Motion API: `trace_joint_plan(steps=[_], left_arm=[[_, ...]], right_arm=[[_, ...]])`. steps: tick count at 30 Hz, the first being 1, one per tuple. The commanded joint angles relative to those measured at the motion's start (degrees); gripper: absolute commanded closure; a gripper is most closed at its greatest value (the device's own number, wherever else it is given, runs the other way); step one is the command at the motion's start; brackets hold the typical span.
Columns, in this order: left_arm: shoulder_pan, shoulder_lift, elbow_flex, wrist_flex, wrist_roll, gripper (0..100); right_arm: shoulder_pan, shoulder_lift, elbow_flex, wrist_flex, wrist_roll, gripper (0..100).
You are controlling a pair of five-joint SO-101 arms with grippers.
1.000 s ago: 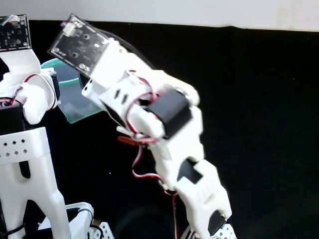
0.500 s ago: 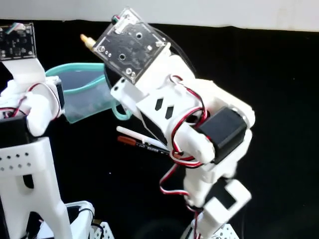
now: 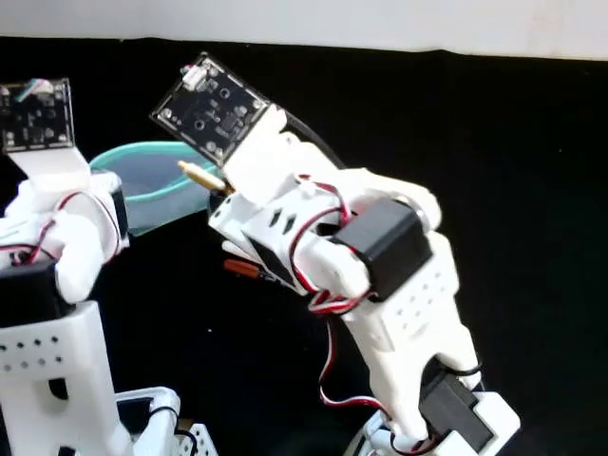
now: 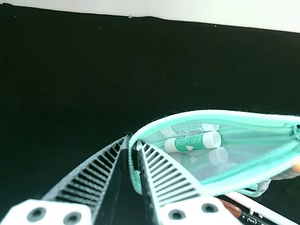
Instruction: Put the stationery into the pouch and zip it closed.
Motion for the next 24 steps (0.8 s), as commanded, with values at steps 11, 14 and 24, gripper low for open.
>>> trace_joint_plan(steps=[11, 14, 24], left_arm=[[0.84, -7.08, 11.03, 1.85, 0.44, 99], [0.84, -7.25, 11.03, 1.85, 0.44, 99], [0.92, -7.87, 13.32, 1.85, 0.44, 99]], right_arm=[[-3.74, -1.89, 6.64, -6.46, -0.62, 99.1], [-4.62, -1.89, 7.08, -6.02, -0.62, 99.1], [-5.41, 8.48, 6.37, -6.46, 2.20, 99.1]])
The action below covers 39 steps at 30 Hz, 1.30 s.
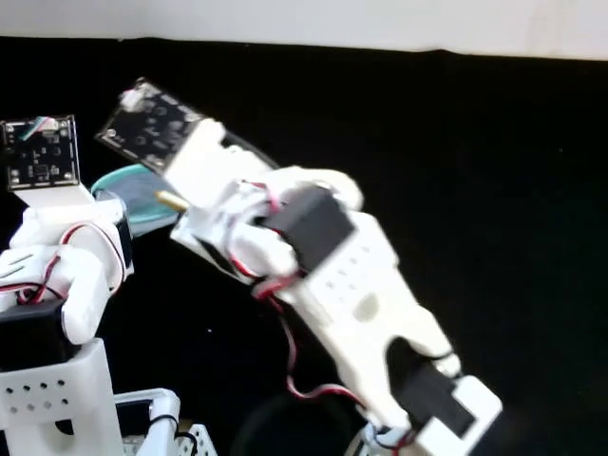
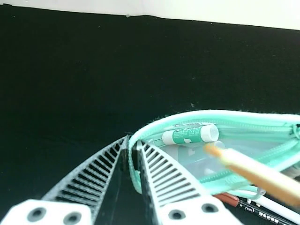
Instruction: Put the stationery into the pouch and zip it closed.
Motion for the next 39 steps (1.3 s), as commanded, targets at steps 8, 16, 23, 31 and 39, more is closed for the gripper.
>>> trace_joint_plan(steps=[8, 16, 23, 31, 39], left_arm=[[0.75, -4.53, 10.24, 1.85, 0.35, 99], [0.75, -9.45, 14.37, 1.85, -1.85, 99], [3.12, -9.45, 14.37, 1.85, -1.85, 99], [6.11, -9.45, 14.37, 1.85, -1.85, 99], [6.02, -9.45, 14.37, 1.85, -1.85, 99]], right_arm=[[-1.45, 5.41, -0.57, -0.66, 4.13, 99.1], [-1.45, 7.08, -0.66, -4.26, 4.04, 99.1], [-2.95, 7.08, -5.93, -5.32, 4.04, 98.9], [-3.65, 7.16, -6.37, -5.14, 4.04, 81.3], [-3.74, 6.64, -6.99, -3.65, 4.04, 74.8]])
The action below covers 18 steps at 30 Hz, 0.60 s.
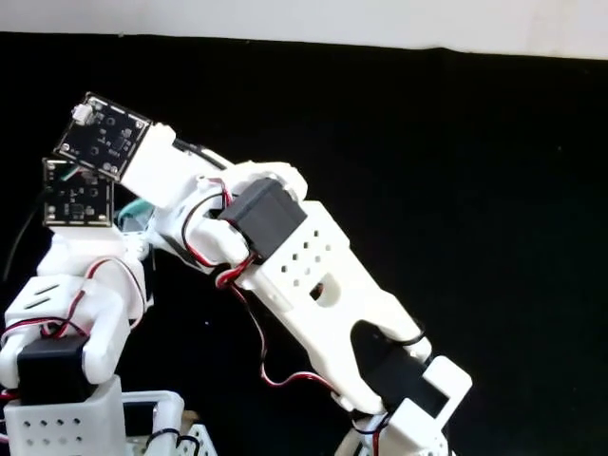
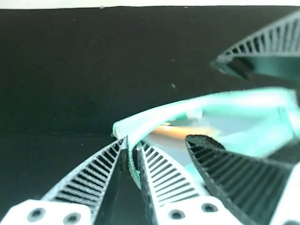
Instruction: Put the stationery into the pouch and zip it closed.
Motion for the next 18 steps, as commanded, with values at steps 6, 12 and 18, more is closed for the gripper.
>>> trace_joint_plan(steps=[6, 12, 18], left_arm=[[0.48, 0.92, 3.56, 1.67, -0.09, 99], [0.48, 1.01, 1.36, -1.32, 0.00, 99], [-0.04, 1.10, 1.01, -7.21, 0.09, 99]], right_arm=[[0.84, -4.79, -6.11, 3.74, 0.18, 74.8], [4.97, -9.01, -6.73, 10.33, 0.00, 74.8], [7.25, -9.63, -6.55, 12.79, -4.75, 74.8]])
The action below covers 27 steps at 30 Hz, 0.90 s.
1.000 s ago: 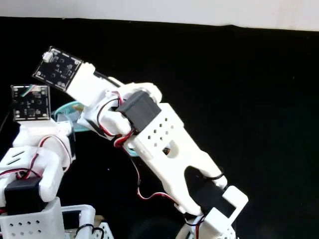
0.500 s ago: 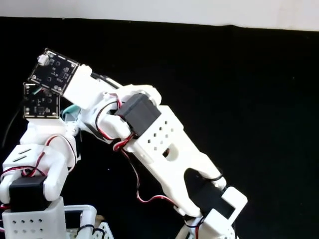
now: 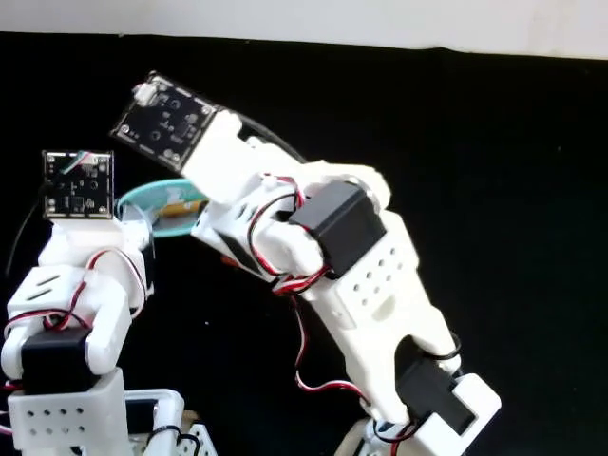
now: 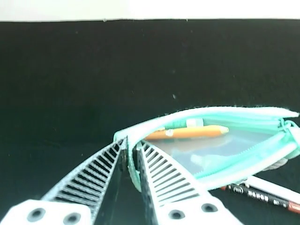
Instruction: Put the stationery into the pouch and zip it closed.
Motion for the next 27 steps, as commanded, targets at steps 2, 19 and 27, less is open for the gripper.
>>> trace_joint_plan(steps=[2, 19, 27], left_arm=[[-1.10, 1.10, 0.92, -3.69, 0.09, 99], [-6.46, 17.10, -15.52, -5.36, 0.18, 99], [-7.96, 33.27, -26.07, -5.01, 0.18, 99]], right_arm=[[2.07, -2.24, -1.98, 0.66, -4.75, 74.8], [5.23, -2.42, 12.18, -3.91, -5.10, 74.6], [6.64, -2.77, 21.85, -4.18, 2.55, 74.6]])
